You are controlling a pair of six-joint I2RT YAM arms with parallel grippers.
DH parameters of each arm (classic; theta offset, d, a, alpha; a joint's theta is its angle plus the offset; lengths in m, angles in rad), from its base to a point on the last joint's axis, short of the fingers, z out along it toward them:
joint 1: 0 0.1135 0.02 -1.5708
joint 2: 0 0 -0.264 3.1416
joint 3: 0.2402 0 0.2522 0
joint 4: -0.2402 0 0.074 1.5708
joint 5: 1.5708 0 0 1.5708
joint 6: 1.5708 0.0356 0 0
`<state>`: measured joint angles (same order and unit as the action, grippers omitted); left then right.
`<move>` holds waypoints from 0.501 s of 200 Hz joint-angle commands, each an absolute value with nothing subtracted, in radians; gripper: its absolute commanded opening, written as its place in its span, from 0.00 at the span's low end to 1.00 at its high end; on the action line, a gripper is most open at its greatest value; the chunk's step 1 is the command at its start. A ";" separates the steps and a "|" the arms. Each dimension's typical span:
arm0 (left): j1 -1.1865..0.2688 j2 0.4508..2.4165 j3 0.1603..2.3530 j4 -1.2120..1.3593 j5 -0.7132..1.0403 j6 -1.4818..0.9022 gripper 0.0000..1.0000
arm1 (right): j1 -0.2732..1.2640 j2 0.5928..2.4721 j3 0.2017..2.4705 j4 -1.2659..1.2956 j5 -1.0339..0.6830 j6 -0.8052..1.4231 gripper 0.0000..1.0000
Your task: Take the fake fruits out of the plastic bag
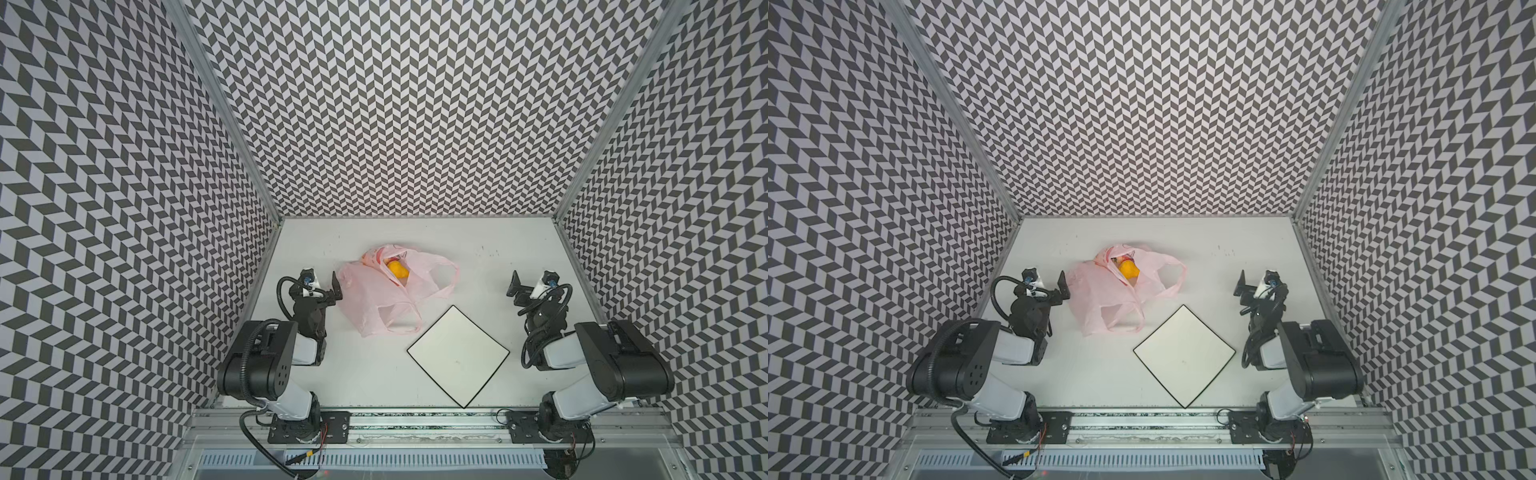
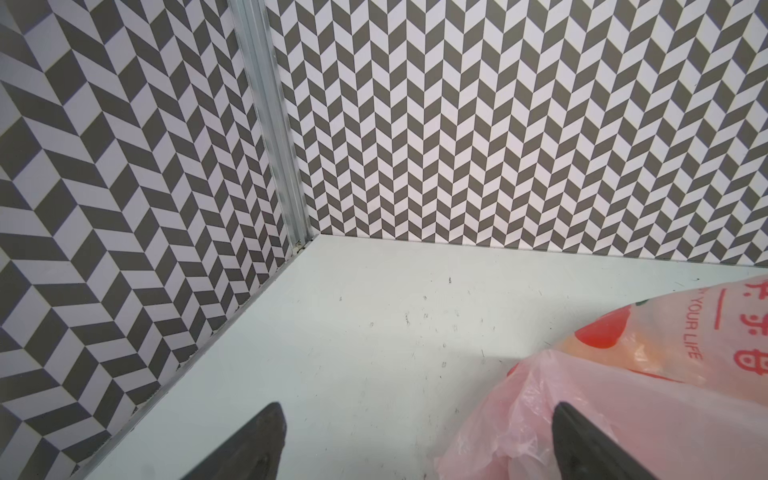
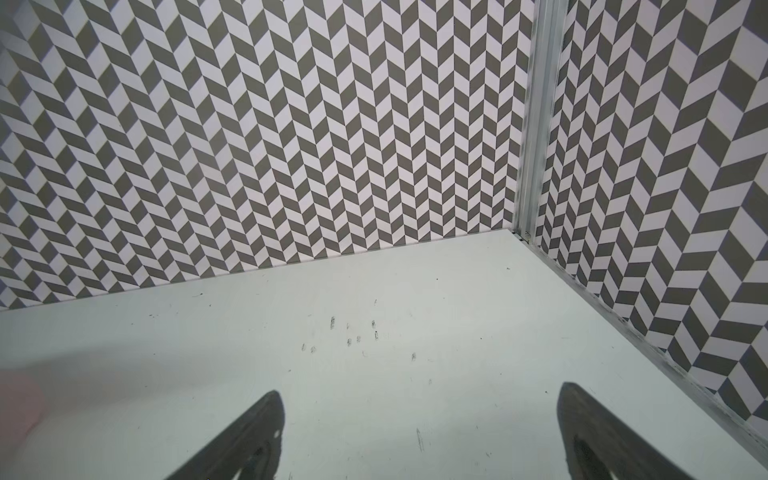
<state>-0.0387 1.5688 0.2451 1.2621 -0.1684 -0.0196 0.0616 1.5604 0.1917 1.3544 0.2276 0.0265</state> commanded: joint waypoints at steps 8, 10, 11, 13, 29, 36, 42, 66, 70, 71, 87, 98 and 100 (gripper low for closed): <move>-0.035 1.559 0.245 1.278 -0.161 -0.018 1.00 | 0.065 1.571 0.204 1.385 0.223 0.020 1.00; -0.034 1.560 0.245 1.278 -0.161 -0.018 1.00 | 0.066 1.571 0.204 1.385 0.223 0.019 1.00; -0.034 1.559 0.245 1.279 -0.162 -0.018 1.00 | 0.067 1.571 0.204 1.385 0.223 0.020 1.00; -0.035 1.560 0.245 1.279 -0.162 -0.018 1.00 | 0.066 1.571 0.204 1.384 0.223 0.020 0.99; -0.035 1.559 0.245 1.280 -0.162 -0.018 1.00 | 0.066 1.572 0.205 1.385 0.223 0.019 0.99; -0.035 1.560 0.245 1.279 -0.162 -0.018 1.00 | 0.066 1.571 0.204 1.384 0.223 0.020 0.99; -0.035 1.561 0.245 1.279 -0.161 -0.018 1.00 | 0.066 1.571 0.205 1.385 0.223 0.020 1.00; -0.035 1.561 0.246 1.279 -0.161 -0.018 1.00 | 0.066 1.572 0.204 1.383 0.223 0.020 0.99; -0.035 1.560 0.246 1.279 -0.160 -0.018 1.00 | 0.065 1.571 0.204 1.383 0.222 0.019 1.00; -0.035 1.560 0.246 1.279 -0.160 -0.018 1.00 | 0.065 1.571 0.204 1.382 0.223 0.020 1.00; -0.035 1.561 0.245 1.279 -0.161 -0.018 1.00 | 0.066 1.572 0.207 1.381 0.223 0.020 1.00; -0.035 1.562 0.246 1.280 -0.160 -0.018 1.00 | 0.066 1.573 0.207 1.381 0.223 0.019 1.00; -0.035 1.561 0.246 1.279 -0.160 -0.018 1.00 | 0.066 1.571 0.207 1.381 0.223 0.020 0.99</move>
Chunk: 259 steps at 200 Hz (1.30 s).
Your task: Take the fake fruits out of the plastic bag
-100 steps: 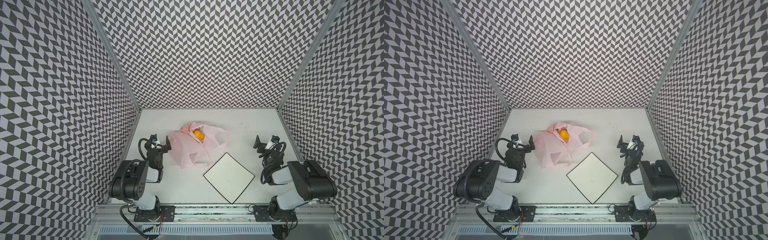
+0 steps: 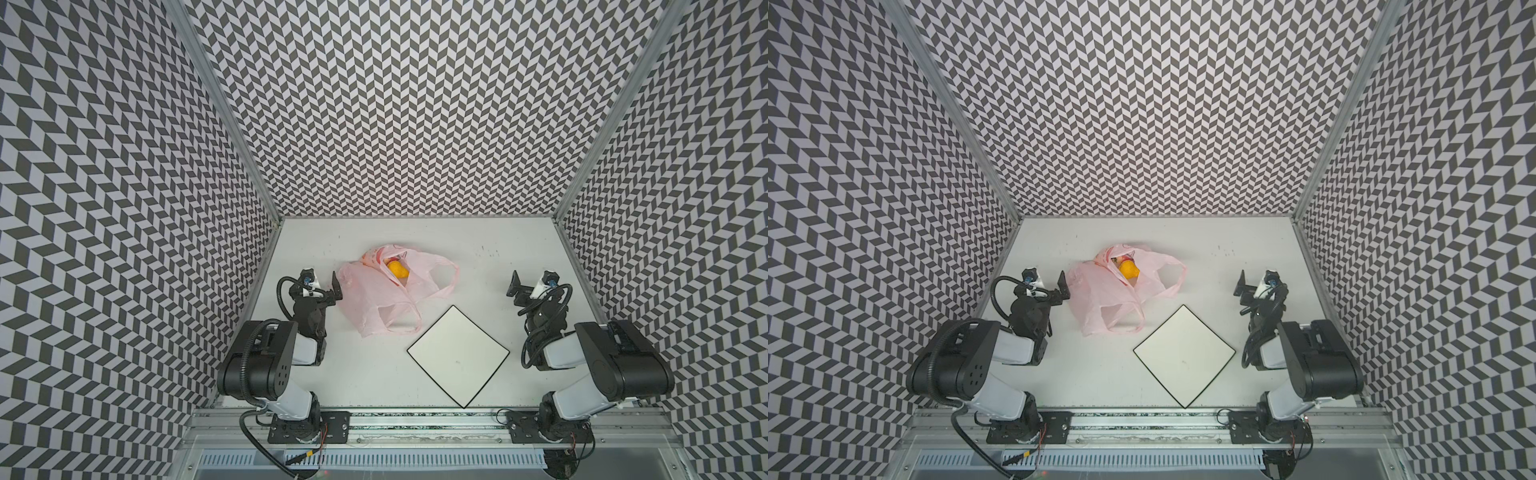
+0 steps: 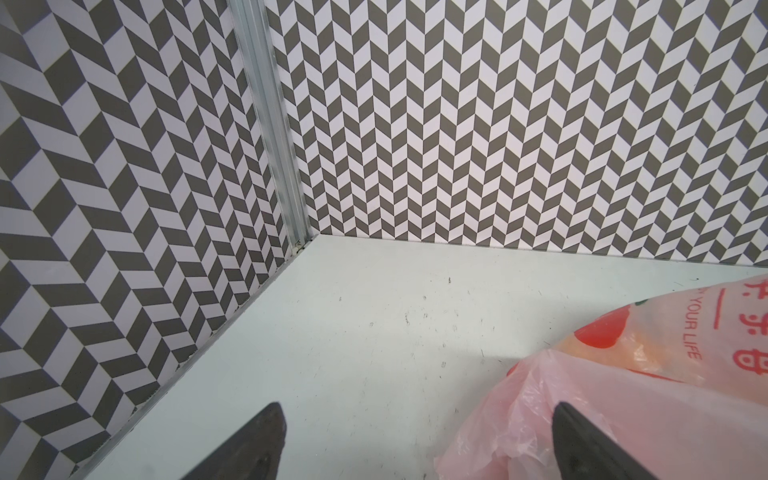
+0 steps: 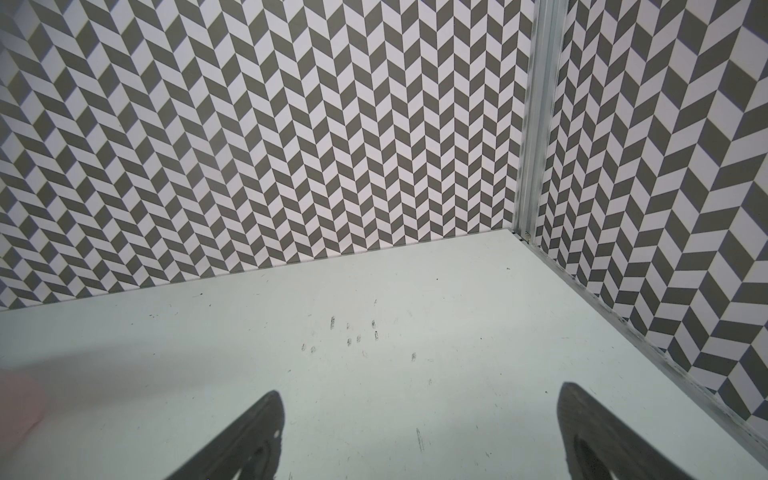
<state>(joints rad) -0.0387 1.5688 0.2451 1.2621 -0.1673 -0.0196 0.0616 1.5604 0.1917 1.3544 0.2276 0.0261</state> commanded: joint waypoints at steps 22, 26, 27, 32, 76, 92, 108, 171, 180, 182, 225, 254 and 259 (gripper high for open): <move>-0.035 1.561 0.248 1.279 -0.160 -0.018 1.00 | 0.065 1.573 0.208 1.381 0.224 0.021 0.99; -0.035 1.561 0.247 1.279 -0.160 -0.018 1.00 | 0.066 1.573 0.207 1.381 0.224 0.020 1.00; -0.035 1.561 0.247 1.278 -0.160 -0.018 1.00 | 0.066 1.573 0.206 1.381 0.224 0.021 0.99; -0.035 1.560 0.247 1.279 -0.160 -0.018 1.00 | 0.066 1.572 0.207 1.382 0.223 0.019 1.00; -0.035 1.560 0.247 1.278 -0.160 -0.018 1.00 | 0.066 1.572 0.207 1.381 0.224 0.019 1.00; -0.035 1.561 0.247 1.278 -0.161 -0.018 1.00 | 0.066 1.573 0.207 1.382 0.223 0.019 1.00; -0.035 1.562 0.247 1.278 -0.160 -0.018 1.00 | 0.066 1.572 0.207 1.380 0.223 0.020 1.00; -0.047 1.277 0.260 1.052 -0.167 -0.015 1.00 | 0.067 1.359 0.264 1.127 0.217 0.008 1.00; -0.057 1.210 0.296 0.970 -0.166 -0.045 1.00 | 0.067 1.309 0.311 1.015 0.211 0.028 1.00; -0.059 1.196 0.306 0.954 -0.162 -0.053 1.00 | 0.067 1.297 0.321 0.988 0.212 0.046 0.99; -0.158 1.038 0.518 0.566 0.024 -0.151 0.97 | 0.067 1.168 0.444 0.683 0.126 0.318 1.00; -0.299 0.960 0.645 0.334 0.121 -0.143 0.95 | 0.067 1.102 0.526 0.488 -0.055 0.381 1.00; -0.334 0.952 0.674 0.287 0.128 -0.125 0.95 | 0.067 1.094 0.540 0.455 -0.098 0.380 1.00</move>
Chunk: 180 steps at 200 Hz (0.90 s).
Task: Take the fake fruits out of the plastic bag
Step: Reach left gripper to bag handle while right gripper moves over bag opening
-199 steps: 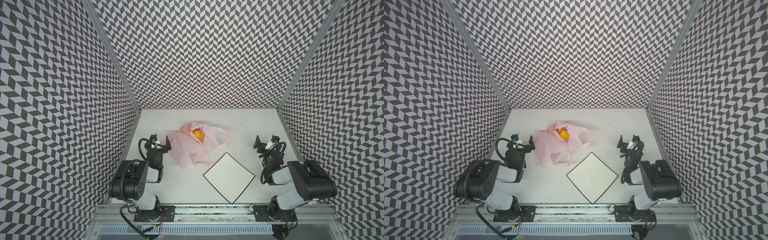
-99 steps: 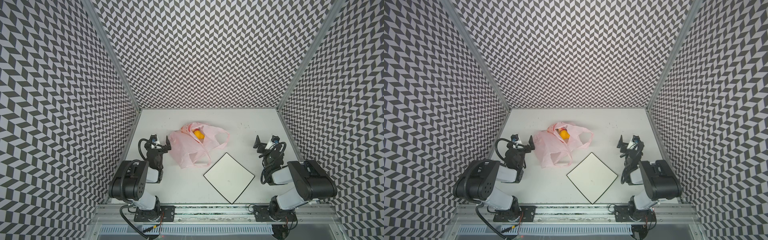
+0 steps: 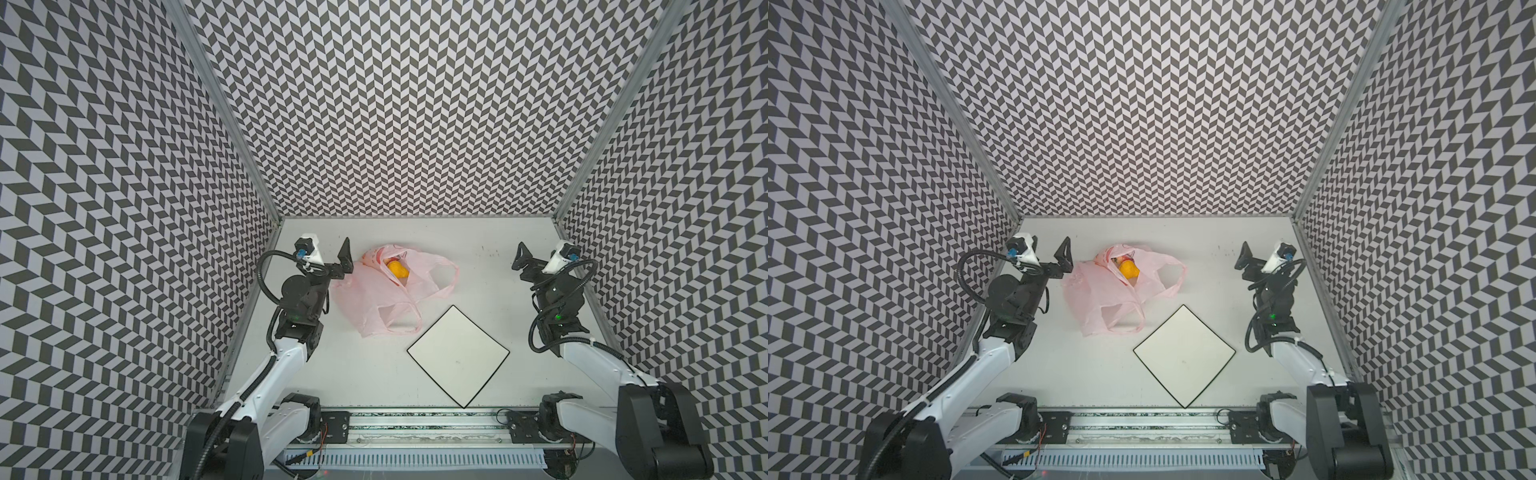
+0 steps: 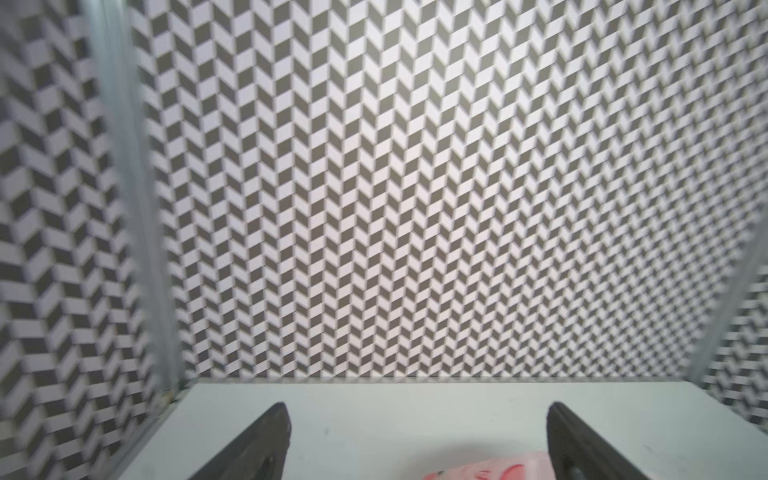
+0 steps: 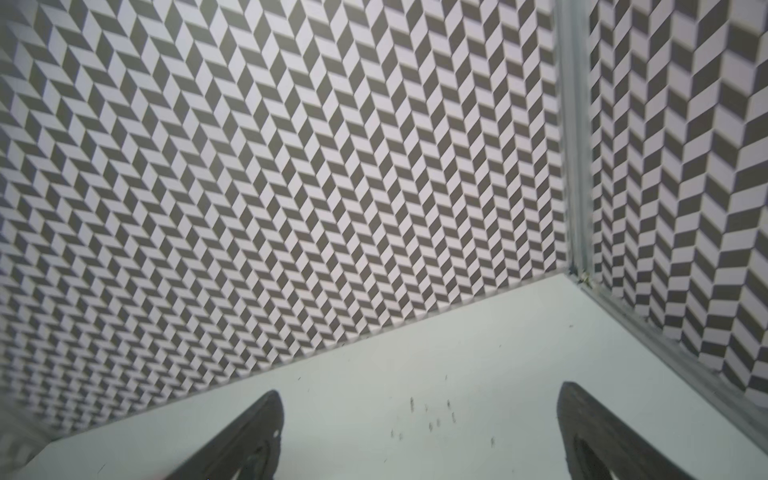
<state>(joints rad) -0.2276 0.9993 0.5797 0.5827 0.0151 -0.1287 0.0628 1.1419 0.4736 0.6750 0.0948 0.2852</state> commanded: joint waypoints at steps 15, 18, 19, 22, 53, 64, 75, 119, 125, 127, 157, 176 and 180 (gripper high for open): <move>-0.445 0.940 0.762 0.143 0.130 -0.043 0.95 | 0.067 1.067 0.575 0.362 -0.183 0.400 0.99; -0.470 0.940 0.782 0.108 0.128 -0.022 0.95 | 0.067 1.062 0.581 0.346 -0.193 0.404 0.99; -0.477 0.940 0.789 0.099 0.126 -0.019 0.95 | 0.067 1.060 0.583 0.338 -0.195 0.407 0.99; -0.501 0.941 0.808 0.063 0.121 0.005 0.95 | 0.067 1.053 0.585 0.323 -0.202 0.412 0.99; -0.711 0.989 0.996 -0.276 0.052 0.221 0.95 | 0.067 0.995 0.591 0.207 -0.264 0.428 0.99; -0.782 1.023 1.059 -0.404 0.004 0.301 0.93 | 0.067 0.973 0.587 0.180 -0.260 0.438 0.99; -0.873 1.071 1.113 -0.534 -0.056 0.373 0.93 | 0.068 0.950 0.580 0.164 -0.262 0.441 0.99; -1.174 1.303 1.182 -0.942 -0.452 0.391 0.99 | 0.066 0.866 0.525 0.194 -0.249 0.482 0.99; -1.182 1.323 1.184 -0.972 -0.469 0.380 0.99 | 0.067 0.861 0.522 0.194 -0.247 0.482 0.99; -1.182 1.328 1.185 -0.980 -0.472 0.377 0.99 | 0.067 0.861 0.521 0.194 -0.247 0.483 0.99; -1.187 1.327 1.161 -0.967 -0.499 0.377 0.98 | 0.067 0.857 0.523 0.184 -0.241 0.481 0.99; -1.187 1.319 1.139 -0.939 -0.534 0.382 0.96 | 0.066 0.852 0.523 0.178 -0.241 0.482 0.99; -1.185 1.319 1.135 -0.935 -0.537 0.383 0.95 | 0.065 0.849 0.522 0.178 -0.240 0.483 0.99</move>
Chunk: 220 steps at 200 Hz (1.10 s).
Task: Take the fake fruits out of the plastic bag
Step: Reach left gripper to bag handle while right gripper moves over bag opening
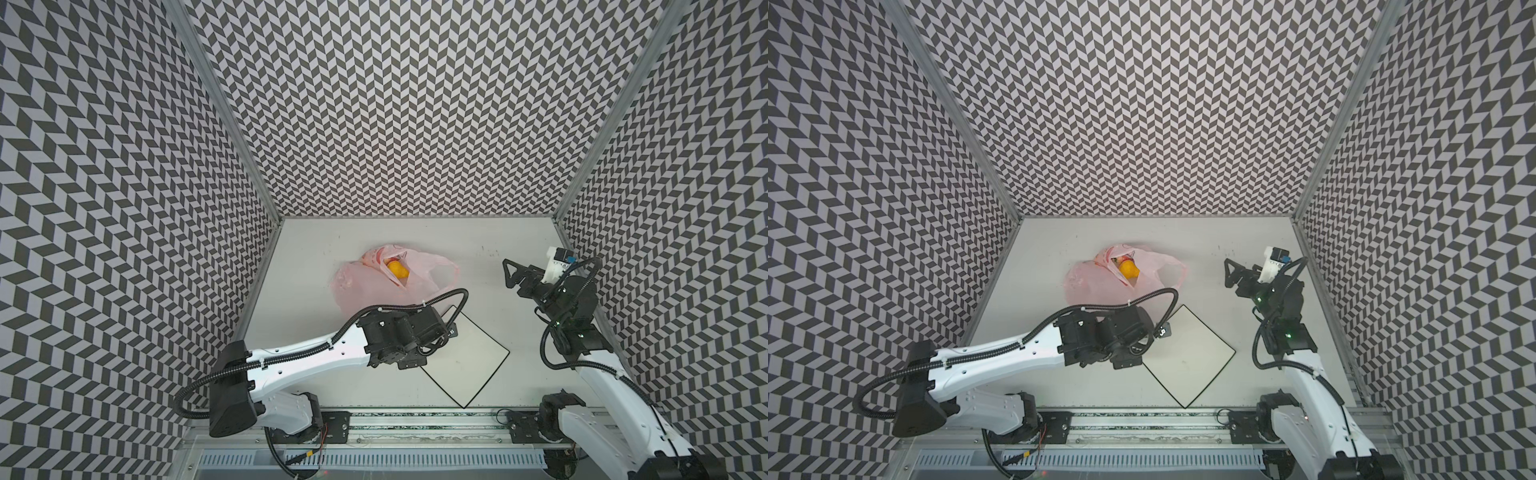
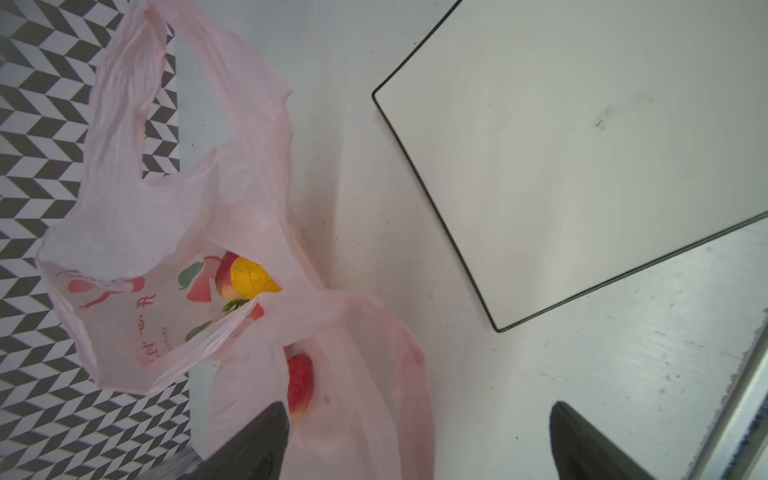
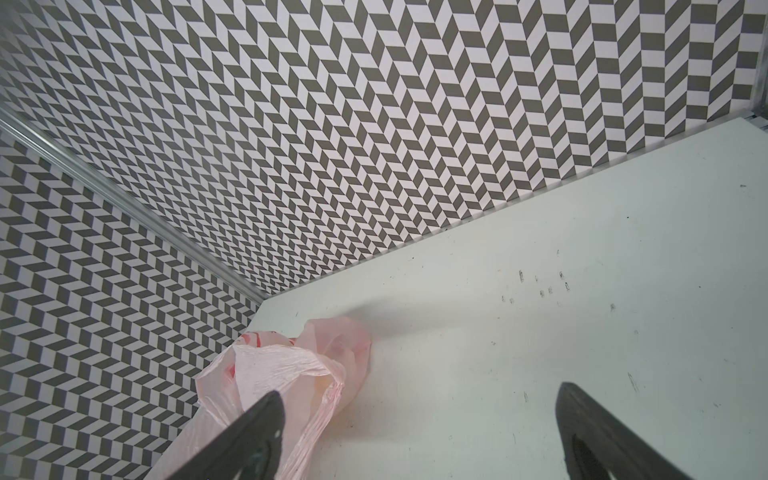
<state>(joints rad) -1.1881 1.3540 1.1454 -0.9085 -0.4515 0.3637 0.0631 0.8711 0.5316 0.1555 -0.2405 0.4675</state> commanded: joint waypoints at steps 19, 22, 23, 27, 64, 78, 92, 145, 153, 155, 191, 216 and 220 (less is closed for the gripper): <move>-1.181 1.324 1.109 -0.909 -0.549 0.396 0.90 | 0.066 0.843 0.519 0.177 -0.235 0.484 0.99; -1.181 1.324 1.106 -0.905 -0.550 0.397 0.89 | 0.066 0.841 0.521 0.176 -0.235 0.483 0.99; -1.181 1.325 1.105 -0.904 -0.551 0.397 0.89 | 0.066 0.842 0.520 0.175 -0.235 0.484 0.99; -1.179 1.326 1.104 -0.901 -0.556 0.399 0.87 | 0.066 0.841 0.521 0.174 -0.233 0.485 0.99; -1.161 1.334 1.111 -0.832 -0.593 0.406 0.64 | 0.066 0.824 0.520 0.167 -0.224 0.483 0.99; -1.156 1.340 1.114 -0.814 -0.592 0.410 0.55 | 0.066 0.821 0.523 0.166 -0.224 0.484 0.99; -1.149 1.345 1.119 -0.803 -0.585 0.408 0.45 | 0.066 0.818 0.528 0.160 -0.222 0.482 0.99; -1.124 1.288 1.129 -0.658 -0.628 0.320 0.00 | 0.066 0.794 0.564 0.145 -0.259 0.482 0.97; -1.126 1.261 1.117 -0.593 -0.645 0.288 0.00 | 0.067 0.793 0.572 0.151 -0.292 0.486 0.95; -1.126 1.253 1.114 -0.577 -0.649 0.279 0.00 | 0.067 0.794 0.574 0.154 -0.301 0.487 0.94; -1.127 1.075 0.978 -0.209 -0.679 0.054 0.00 | 0.107 0.841 0.631 0.172 -0.454 0.517 0.84; -1.126 0.928 0.817 0.014 -0.686 -0.100 0.00 | 0.253 0.900 0.697 0.125 -0.407 0.463 0.81; -1.126 0.905 0.792 0.040 -0.688 -0.126 0.00 | 0.284 0.912 0.708 0.119 -0.391 0.452 0.80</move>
<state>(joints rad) -1.1271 1.0031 0.9104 -0.2504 -0.6594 0.0860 0.1650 0.8696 0.6373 0.1112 -0.3859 0.4942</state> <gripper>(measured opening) 0.047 0.811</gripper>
